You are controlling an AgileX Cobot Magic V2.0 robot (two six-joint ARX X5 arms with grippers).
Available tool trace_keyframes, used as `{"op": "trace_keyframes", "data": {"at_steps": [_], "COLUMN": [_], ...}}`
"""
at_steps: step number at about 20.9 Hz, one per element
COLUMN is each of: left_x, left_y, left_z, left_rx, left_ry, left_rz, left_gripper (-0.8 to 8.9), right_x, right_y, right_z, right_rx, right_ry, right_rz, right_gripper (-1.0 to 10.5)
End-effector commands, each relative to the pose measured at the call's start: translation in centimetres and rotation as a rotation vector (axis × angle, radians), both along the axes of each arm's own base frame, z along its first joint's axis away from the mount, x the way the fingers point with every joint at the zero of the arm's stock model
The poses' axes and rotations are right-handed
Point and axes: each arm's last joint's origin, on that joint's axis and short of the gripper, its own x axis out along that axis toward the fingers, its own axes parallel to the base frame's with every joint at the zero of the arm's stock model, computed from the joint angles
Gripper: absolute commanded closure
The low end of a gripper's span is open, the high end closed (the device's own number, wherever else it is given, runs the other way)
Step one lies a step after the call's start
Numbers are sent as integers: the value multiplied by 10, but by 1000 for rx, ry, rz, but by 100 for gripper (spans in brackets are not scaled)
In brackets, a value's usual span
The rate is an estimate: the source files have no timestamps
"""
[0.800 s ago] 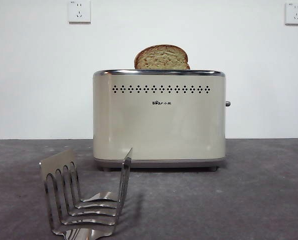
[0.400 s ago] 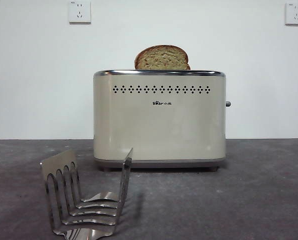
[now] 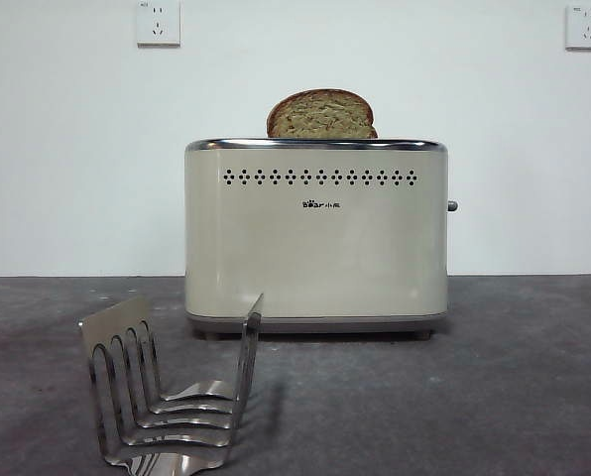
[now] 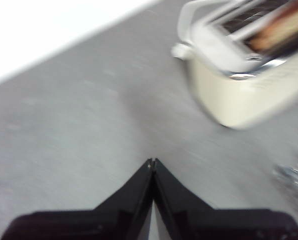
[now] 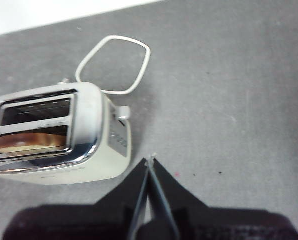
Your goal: Pick up a slice of bread from the rack,put the bread on the toaster,press the button
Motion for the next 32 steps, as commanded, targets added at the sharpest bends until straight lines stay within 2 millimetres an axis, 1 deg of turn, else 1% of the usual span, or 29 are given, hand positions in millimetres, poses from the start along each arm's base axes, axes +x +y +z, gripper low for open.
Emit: {"op": "trace_keyframes", "data": {"at_steps": [1,3,5,7,9,11,14,17,24,32], "left_x": [-1,1,1,-1,-2,-4,-5,-6,-6,-4], "left_y": [9,14,17,18,17,17,17,17,18,18], "left_z": [-70,-125,-175,-208,-229,-244,-257,-265,-264,-268], "left_rx": [-1,-86,-221,-280,-294,-298,-298,-289,-266,-260], "left_ry": [-178,-298,-335,-344,-373,-393,-413,-347,-358,-314], "left_rz": [73,160,235,264,231,225,229,240,254,259], "left_gripper": [815,815,815,815,815,815,815,815,815,815], "right_x": [11,22,34,42,50,57,63,66,67,67], "right_y": [0,0,-1,-1,-1,-1,-2,-3,-3,-3], "right_z": [-8,-14,-20,-25,-31,-35,-38,-38,-37,-37], "right_rx": [-14,-15,-15,-15,-15,-19,-41,-63,-66,-67], "right_ry": [52,82,113,138,161,180,182,165,158,159], "right_rz": [-8,-8,-8,-8,-8,-11,-31,-51,-54,-55], "right_gripper": [946,946,946,946,946,946,946,946,946,946]}}
